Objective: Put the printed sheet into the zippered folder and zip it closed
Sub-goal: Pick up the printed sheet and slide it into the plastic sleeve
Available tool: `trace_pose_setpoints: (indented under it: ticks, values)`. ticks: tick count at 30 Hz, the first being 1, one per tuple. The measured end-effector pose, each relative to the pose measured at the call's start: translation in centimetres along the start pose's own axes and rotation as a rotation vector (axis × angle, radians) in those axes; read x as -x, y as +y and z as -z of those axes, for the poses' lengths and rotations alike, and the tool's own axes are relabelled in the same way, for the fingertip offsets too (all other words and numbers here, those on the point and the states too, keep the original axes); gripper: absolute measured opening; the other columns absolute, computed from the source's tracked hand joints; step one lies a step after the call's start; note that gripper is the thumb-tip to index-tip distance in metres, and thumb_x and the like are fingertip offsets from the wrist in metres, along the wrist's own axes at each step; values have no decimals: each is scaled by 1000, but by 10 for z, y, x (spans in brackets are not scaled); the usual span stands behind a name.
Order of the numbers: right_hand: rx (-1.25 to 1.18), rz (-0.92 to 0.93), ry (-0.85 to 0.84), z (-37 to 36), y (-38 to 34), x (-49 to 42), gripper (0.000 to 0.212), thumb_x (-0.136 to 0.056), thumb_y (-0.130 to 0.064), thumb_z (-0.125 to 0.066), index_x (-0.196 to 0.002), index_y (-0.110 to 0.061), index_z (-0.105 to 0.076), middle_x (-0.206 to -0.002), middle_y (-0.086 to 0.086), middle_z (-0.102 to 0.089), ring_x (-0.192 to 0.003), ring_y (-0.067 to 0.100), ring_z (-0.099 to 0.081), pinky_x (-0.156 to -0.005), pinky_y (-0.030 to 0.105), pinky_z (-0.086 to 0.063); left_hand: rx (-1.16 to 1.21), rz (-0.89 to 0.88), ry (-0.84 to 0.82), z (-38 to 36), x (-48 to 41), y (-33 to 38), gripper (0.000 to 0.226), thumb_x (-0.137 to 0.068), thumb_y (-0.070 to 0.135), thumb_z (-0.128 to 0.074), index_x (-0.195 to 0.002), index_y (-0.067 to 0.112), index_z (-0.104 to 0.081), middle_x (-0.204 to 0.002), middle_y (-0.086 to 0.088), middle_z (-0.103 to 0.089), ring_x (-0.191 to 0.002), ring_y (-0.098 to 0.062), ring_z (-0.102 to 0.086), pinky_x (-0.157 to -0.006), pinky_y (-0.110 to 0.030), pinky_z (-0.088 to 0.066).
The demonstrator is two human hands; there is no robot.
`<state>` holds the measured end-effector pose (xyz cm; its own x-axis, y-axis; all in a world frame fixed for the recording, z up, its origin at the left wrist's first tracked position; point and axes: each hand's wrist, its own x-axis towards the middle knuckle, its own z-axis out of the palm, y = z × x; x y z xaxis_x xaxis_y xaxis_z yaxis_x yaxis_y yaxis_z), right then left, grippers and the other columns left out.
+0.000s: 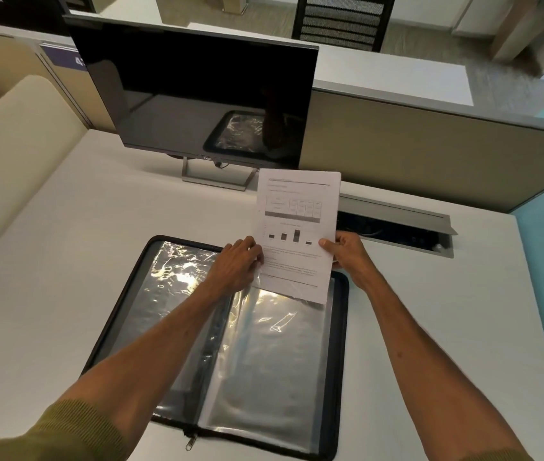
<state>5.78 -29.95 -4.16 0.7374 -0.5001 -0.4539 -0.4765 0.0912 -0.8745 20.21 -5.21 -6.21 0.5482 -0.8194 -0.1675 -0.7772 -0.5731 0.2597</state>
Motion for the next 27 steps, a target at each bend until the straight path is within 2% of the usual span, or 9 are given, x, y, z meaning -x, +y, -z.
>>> trace_pose_setpoints:
  ticks: [4,8,12,17,21,24,27]
  values:
    - [56,-34,-77,-2,4,2,33,-104,-18,-69,-135,-8,-68,-128,9,-77,-112,25,-77,-80,32,-64,18,-11,-15,-1,-3,3,24,-112,25,-50,-128,13,-64,-133,-4,-61,-114,-24,-66,-100,-38,-56]
    - [163,-55,-123,-4,11,4,36,-103,-16,-70,-137,-6,-67,-132,11,-75,-116,27,-76,-73,22,-61,34,-36,-41,-5,-3,8,23,-110,26,-55,-127,13,-62,-125,-5,-63,-109,-26,-67,-92,-38,-53]
    - [267,-68,-143,-1,18,4,38,-100,-14,-73,-136,-5,-68,-135,12,-73,-122,32,-73,-94,38,-62,36,-47,-49,-9,-3,15,26,-107,33,-62,-128,18,-63,-127,-2,-61,-113,-24,-67,-96,-40,-55]
    - [333,-97,-156,2,19,1,44,-99,-7,-73,-141,-2,-64,-140,13,-69,-127,34,-69,-105,46,-59,24,-50,-35,-14,-4,21,25,-108,30,-63,-130,19,-61,-130,-2,-59,-115,-24,-67,-99,-39,-56]
    - [197,-80,-70,-6,11,-3,43,-100,-1,-68,-143,-3,-63,-142,17,-68,-127,34,-69,-110,53,-56,34,-23,-28,-15,-2,23,26,-107,30,-64,-130,19,-61,-133,-2,-59,-119,-24,-66,-102,-41,-56]
    - [100,-64,78,-17,1,-6,37,-107,-13,-62,-144,-8,-63,-141,13,-69,-125,32,-70,-108,54,-58,42,-15,-21,-17,0,24,25,-106,27,-64,-129,17,-61,-134,-3,-59,-121,-24,-65,-103,-42,-56]
    - [171,-34,168,-23,-7,-7,32,-110,-18,-57,-139,-6,-67,-136,15,-71,-121,33,-71,-105,52,-60,37,-13,-11,-18,-2,25,22,-108,25,-60,-128,15,-62,-131,-4,-59,-118,-26,-66,-101,-42,-56]
